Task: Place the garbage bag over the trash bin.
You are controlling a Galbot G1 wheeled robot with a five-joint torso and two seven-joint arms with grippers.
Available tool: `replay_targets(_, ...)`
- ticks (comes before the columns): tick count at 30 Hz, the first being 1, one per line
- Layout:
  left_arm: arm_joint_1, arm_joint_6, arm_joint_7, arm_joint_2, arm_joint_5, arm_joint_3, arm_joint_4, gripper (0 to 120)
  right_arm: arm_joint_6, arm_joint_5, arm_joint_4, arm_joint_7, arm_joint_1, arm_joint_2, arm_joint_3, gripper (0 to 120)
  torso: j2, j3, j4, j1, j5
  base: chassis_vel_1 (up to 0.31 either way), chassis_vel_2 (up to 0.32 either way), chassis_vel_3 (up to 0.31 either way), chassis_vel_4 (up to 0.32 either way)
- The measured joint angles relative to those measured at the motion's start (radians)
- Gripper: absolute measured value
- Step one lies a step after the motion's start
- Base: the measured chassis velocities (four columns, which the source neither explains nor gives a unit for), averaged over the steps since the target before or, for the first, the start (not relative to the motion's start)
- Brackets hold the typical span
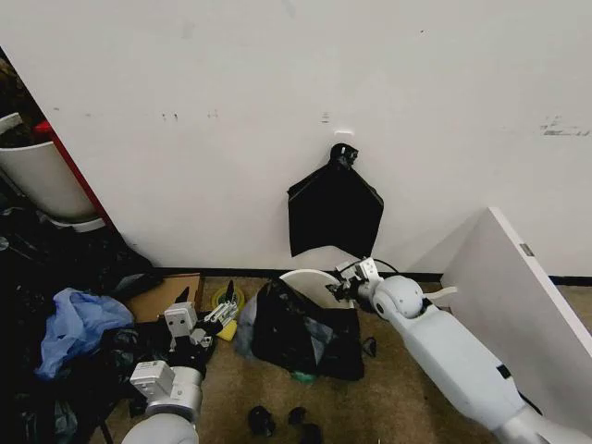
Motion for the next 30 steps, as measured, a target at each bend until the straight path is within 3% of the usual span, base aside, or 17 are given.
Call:
replay_targets(4,-0.005,0.0,-0.005,-0.003,0.0,0.012,0.001,100,0.002,0.118,0.065,0.154,-0.059,-0.019,0.019,1,0.0,0.0,-0.0001,0.0,-0.0002,0.0,0.0,0.0,0.0)
replay_targets(6,-0.012,0.001,-0.008,-0.006,0.0,0.027,0.001,100,0.028,0.234,0.15,0.325,-0.127,-0.032,0.036,1,0.0,0.0,-0.0001,0.0,-0.0004,0.0,0.0,0.0,0.0)
replay_targets(11,-0.034,0.005,-0.011,-0.006,-0.001,0.062,0.002,100,0.176,0.429,0.368,0.604,-0.281,-0.059,0.074,0,0.0,0.0,-0.0002,0.0,-0.0007,0.0,0.0,0.0,0.0)
replay_targets(17,-0.061,0.012,-0.011,-0.011,-0.004,0.082,0.002,100,0.311,0.514,0.462,0.805,-0.39,-0.04,0.121,0,0.0,0.0,-0.0002,0.0,-0.0007,0.0,0.0,0.0,0.0)
replay_targets(30,-0.108,0.024,-0.012,-0.002,-0.061,0.021,0.02,100,0.409,0.509,0.469,0.911,-0.519,0.1,0.217,0,0.0,0.0,-0.0002,0.0,-0.0005,0.0,0.0,0.0,0.0)
